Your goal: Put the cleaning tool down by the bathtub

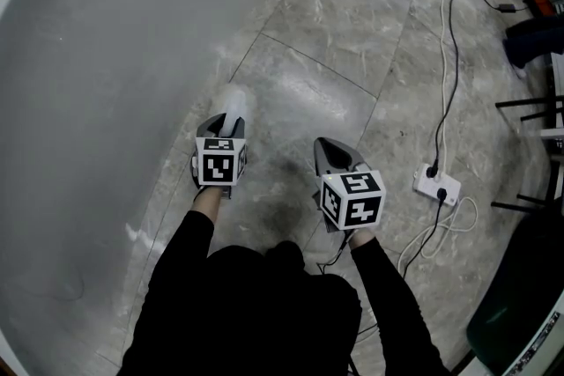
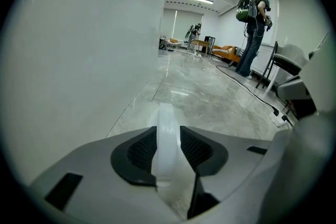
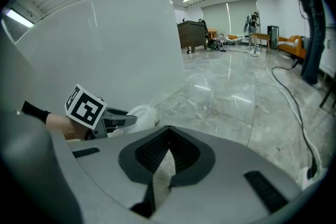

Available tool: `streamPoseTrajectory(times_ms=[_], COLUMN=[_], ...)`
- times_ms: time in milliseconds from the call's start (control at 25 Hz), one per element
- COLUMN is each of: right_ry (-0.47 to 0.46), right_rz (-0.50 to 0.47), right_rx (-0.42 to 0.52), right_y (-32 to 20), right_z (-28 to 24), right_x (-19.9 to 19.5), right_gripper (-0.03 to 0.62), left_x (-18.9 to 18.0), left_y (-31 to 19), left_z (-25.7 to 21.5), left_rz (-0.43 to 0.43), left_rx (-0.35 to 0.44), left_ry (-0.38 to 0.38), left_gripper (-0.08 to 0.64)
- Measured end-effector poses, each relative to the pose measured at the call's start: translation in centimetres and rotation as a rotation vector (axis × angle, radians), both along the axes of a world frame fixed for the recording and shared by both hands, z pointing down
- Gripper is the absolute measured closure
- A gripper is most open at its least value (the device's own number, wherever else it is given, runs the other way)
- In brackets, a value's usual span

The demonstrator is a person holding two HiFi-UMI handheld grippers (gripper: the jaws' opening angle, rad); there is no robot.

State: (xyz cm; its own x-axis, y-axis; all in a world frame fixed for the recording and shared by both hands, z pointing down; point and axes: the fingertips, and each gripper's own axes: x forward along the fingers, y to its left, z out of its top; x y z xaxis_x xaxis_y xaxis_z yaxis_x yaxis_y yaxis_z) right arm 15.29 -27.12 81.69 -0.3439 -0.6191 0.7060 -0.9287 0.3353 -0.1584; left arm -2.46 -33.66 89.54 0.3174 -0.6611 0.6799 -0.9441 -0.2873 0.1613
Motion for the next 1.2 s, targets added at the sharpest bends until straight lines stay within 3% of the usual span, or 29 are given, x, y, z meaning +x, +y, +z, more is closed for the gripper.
streamPoseTrajectory(times_ms=[440, 720, 1200], right_ry=[-0.020, -0.037, -0.011], right_rz=[-0.007, -0.018, -0.047], right_rx=[0.038, 0.060, 0.105], right_y=[0.4, 0.8, 1.0], right_z=[-1.8, -3.2, -5.2], right_x=[-1.5, -2.8, -4.0], right_gripper=[0.592, 0.592, 0.592], left_x=[-1.5, -3.1, -3.9], left_y=[2.3, 2.7, 3.6], left_z=[-6.3, -10.1, -12.8], left_rz=[0.018, 0.022, 0.041], left_rx=[0.128, 0.197, 0.226], left_ry=[0.024, 0.048, 0.087], left_gripper=[0.426, 0.535, 0.552])
